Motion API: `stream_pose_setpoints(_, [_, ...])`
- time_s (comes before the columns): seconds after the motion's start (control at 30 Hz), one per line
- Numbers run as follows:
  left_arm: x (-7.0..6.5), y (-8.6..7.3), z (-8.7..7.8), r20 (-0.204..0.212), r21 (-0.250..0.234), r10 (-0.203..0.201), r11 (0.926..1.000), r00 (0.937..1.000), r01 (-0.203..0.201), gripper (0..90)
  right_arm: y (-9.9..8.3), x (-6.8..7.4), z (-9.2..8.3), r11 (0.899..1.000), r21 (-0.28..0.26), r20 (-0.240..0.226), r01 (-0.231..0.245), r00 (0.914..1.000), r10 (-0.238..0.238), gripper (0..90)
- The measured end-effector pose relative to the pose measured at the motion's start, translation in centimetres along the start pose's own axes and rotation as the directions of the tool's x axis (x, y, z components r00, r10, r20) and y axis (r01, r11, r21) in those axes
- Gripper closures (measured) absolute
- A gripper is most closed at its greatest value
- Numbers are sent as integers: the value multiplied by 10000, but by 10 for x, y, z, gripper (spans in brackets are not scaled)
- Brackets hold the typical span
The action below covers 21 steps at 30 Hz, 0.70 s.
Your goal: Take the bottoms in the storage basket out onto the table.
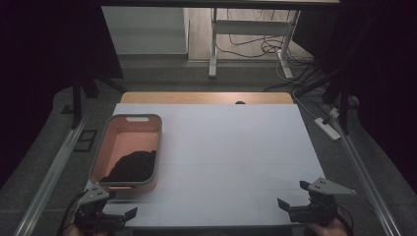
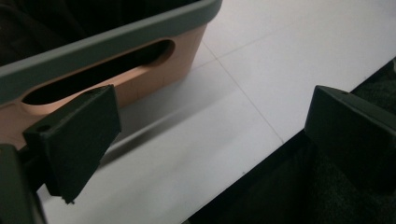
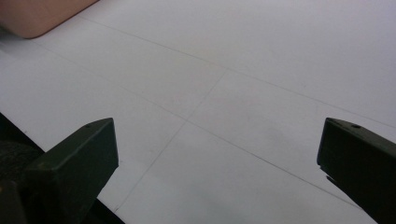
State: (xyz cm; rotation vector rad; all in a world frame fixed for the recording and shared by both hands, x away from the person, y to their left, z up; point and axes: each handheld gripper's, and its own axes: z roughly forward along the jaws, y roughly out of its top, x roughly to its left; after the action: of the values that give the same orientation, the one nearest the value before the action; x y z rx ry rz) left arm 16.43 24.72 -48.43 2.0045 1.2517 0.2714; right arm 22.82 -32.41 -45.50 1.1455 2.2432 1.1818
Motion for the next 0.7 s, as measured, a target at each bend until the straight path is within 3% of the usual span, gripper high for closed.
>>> stream_pose_setpoints(0.3, [2, -1, 0, 184, 52, -13, 10000, 9998, 12, 44, 1, 1, 0, 9994, 159, -27, 317, 9995, -316, 0])
stream_pose_setpoints(0.43, [1, 0, 1, 218, 113, 65, 9999, 9997, -68, 44, 1, -1, 1, 9997, 195, -90, 175, 9998, -173, 0])
stream_pose_setpoints(0.7, [1, 0, 1, 293, 159, 56, 9999, 9996, -61, 44, 1, 1, 3, 9985, 410, -138, 374, 9992, -368, 0])
